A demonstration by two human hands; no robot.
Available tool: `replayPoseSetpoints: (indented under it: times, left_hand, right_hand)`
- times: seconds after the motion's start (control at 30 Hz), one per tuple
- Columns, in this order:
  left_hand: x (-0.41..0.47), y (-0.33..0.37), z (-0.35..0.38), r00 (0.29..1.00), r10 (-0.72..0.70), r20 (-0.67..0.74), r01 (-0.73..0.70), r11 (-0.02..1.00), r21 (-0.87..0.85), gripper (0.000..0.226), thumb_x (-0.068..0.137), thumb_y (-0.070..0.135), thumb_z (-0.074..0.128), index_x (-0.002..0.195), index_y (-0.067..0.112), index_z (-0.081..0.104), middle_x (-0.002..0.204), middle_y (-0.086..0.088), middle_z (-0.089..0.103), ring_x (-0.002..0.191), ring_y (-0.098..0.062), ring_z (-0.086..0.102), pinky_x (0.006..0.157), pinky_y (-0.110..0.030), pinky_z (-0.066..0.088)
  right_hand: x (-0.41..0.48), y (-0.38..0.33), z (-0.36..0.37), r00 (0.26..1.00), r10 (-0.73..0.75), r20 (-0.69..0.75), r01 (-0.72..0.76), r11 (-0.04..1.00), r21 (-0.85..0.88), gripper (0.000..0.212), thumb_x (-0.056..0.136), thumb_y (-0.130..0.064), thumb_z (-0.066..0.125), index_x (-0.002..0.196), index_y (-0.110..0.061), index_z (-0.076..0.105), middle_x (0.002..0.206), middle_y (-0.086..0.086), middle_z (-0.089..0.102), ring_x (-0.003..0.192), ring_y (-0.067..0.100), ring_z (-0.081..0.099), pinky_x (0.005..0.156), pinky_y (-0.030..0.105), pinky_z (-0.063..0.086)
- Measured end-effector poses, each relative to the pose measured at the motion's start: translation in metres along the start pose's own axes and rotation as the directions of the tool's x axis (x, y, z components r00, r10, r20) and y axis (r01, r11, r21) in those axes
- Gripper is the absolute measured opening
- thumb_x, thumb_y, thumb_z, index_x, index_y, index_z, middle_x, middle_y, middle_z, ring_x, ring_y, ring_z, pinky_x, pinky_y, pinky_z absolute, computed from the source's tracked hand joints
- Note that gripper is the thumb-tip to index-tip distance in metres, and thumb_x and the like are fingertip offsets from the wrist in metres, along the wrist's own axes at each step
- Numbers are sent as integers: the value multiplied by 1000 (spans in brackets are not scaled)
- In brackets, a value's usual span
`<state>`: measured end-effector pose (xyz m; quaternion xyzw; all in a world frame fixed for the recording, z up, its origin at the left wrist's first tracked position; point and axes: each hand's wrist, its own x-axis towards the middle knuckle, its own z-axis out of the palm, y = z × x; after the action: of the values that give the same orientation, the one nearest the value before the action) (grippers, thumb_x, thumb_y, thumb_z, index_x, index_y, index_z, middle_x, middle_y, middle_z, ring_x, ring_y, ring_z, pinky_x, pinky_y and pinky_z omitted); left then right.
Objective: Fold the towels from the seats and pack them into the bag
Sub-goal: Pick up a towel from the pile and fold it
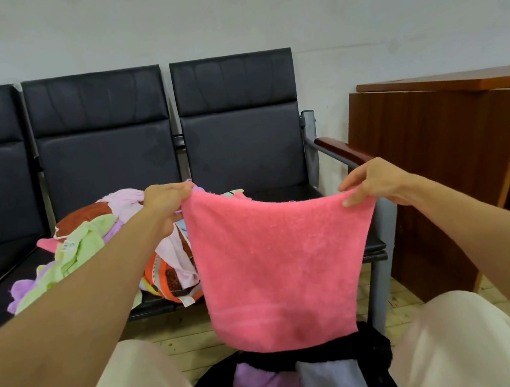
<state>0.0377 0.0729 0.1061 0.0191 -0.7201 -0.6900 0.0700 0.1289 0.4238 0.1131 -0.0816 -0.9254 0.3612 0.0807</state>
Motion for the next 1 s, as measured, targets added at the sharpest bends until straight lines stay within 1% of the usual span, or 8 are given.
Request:
replayPoseSetpoints:
  times: [0.2, 0.37, 0.43, 0.53, 0.63, 0.8, 0.9, 1.0]
  left_hand:
    - [-4, 0, 0, 990, 117, 83, -132, 966, 223, 33, 76, -3, 75, 109, 1, 70, 115, -12, 67, 107, -24, 61, 83, -30, 49]
    - [-7, 0, 10, 924, 376, 67, -340, 730, 593, 15, 88, 0, 61, 94, -7, 73, 91, -17, 69, 102, -29, 62, 73, -18, 36]
    - [-3, 1, 13, 902, 427, 69, -354, 635, 687, 18, 90, 5, 60, 88, -9, 72, 89, -26, 66, 86, -33, 59, 65, -25, 33]
    - [12, 1, 14, 880, 472, 53, -335, 536, 775, 20, 91, 19, 62, 93, 2, 73, 105, -20, 55, 93, -36, 59, 72, -38, 44]
    - [25, 6, 17, 864, 503, 31, -298, 461, 836, 21, 92, 24, 61, 94, 7, 72, 107, -13, 47, 91, -34, 57, 74, -41, 46]
    - [54, 11, 34, 915, 401, -52, -237, 635, 735, 16, 90, 14, 56, 85, 5, 68, 86, -16, 65, 84, -38, 63, 70, -38, 49]
    - [75, 8, 46, 957, 261, -125, -143, 802, 579, 23, 91, 6, 46, 76, 1, 62, 69, -20, 63, 59, -34, 64, 62, -39, 57]
    - [98, 1, 59, 985, 104, -141, -58, 953, 298, 22, 95, 5, 42, 75, 9, 49, 93, -19, 61, 57, -33, 69, 62, -43, 59]
  right_hand:
    - [8, 1, 10, 978, -162, -129, 86, 883, -461, 13, 81, -8, 75, 94, -6, 76, 93, 7, 72, 84, 18, 62, 75, 23, 46]
    - [10, -5, 14, 934, -280, -221, 57, 729, -682, 21, 94, -15, 55, 104, -16, 74, 99, 5, 72, 88, 25, 65, 81, 35, 48]
    - [13, -6, 14, 891, -388, -237, 39, 585, -810, 27, 96, -17, 46, 104, -23, 71, 99, 1, 70, 94, 22, 61, 87, 34, 39]
    - [22, -8, 10, 857, -471, -208, 46, 472, -880, 28, 96, -21, 43, 105, -25, 69, 102, 1, 68, 101, 21, 54, 86, 33, 33]
    - [36, -12, 8, 879, -444, -175, 77, 494, -866, 30, 95, -21, 44, 114, -23, 67, 104, 3, 68, 95, 22, 62, 76, 32, 42]
    - [74, -20, 8, 915, -305, -265, 91, 795, -600, 30, 93, -7, 48, 115, -9, 69, 106, 15, 66, 78, 30, 64, 73, 40, 53]
    - [106, -22, 8, 936, -247, -251, 128, 903, -410, 30, 90, 3, 41, 103, 0, 68, 80, 13, 66, 51, 16, 57, 61, 28, 55]
    - [137, -20, 9, 942, -205, -266, 122, 947, -298, 27, 84, 8, 47, 100, 3, 68, 72, 13, 68, 65, 25, 69, 69, 30, 57]
